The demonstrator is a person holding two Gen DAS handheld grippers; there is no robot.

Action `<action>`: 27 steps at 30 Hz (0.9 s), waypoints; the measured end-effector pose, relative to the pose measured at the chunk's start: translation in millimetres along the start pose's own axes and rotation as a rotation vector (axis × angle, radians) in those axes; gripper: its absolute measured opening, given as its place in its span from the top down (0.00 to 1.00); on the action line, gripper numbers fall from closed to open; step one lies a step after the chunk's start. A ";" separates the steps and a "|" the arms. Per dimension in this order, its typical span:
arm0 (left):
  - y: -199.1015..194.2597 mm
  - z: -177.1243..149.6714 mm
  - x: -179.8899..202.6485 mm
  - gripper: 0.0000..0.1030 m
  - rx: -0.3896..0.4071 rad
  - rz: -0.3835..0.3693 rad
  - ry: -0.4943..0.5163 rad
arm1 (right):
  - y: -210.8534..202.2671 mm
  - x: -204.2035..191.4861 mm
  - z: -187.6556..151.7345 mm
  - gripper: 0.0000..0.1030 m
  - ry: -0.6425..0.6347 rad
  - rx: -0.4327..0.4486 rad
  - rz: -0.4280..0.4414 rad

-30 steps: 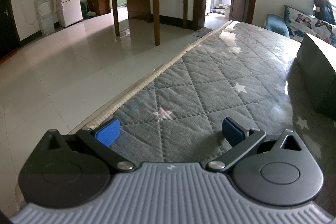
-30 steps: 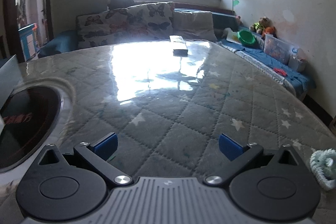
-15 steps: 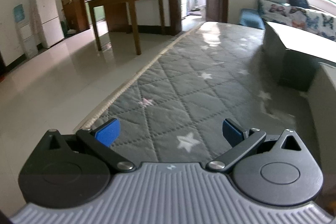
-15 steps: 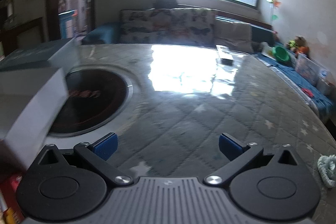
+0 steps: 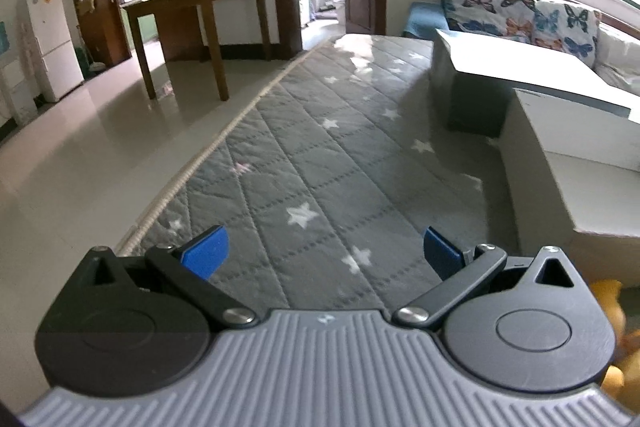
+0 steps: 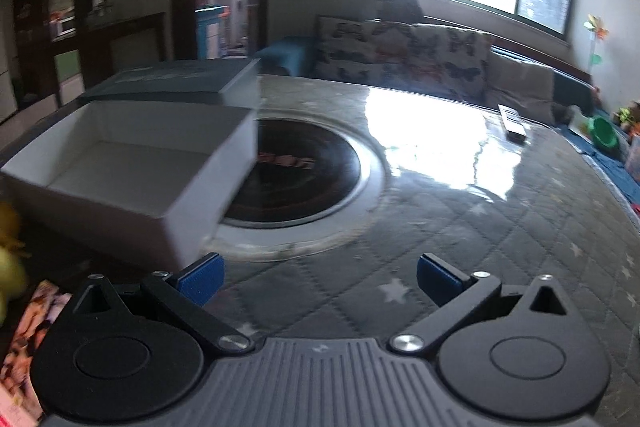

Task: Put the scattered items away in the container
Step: 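Move both tools toward the white box and the items beside it, then lower the right tool onto the red snack bar and close it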

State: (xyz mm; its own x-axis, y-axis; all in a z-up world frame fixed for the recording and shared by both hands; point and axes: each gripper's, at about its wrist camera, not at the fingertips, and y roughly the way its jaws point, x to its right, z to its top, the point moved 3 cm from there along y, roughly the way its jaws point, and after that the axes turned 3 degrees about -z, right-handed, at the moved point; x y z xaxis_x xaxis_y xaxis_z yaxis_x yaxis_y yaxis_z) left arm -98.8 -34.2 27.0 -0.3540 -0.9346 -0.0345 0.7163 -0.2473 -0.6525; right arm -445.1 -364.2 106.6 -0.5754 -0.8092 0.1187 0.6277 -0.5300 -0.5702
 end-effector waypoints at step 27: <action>-87.3 14.1 144.1 0.00 -0.010 -0.503 0.303 | -14.6 -46.5 -26.6 0.34 -0.137 -0.138 0.219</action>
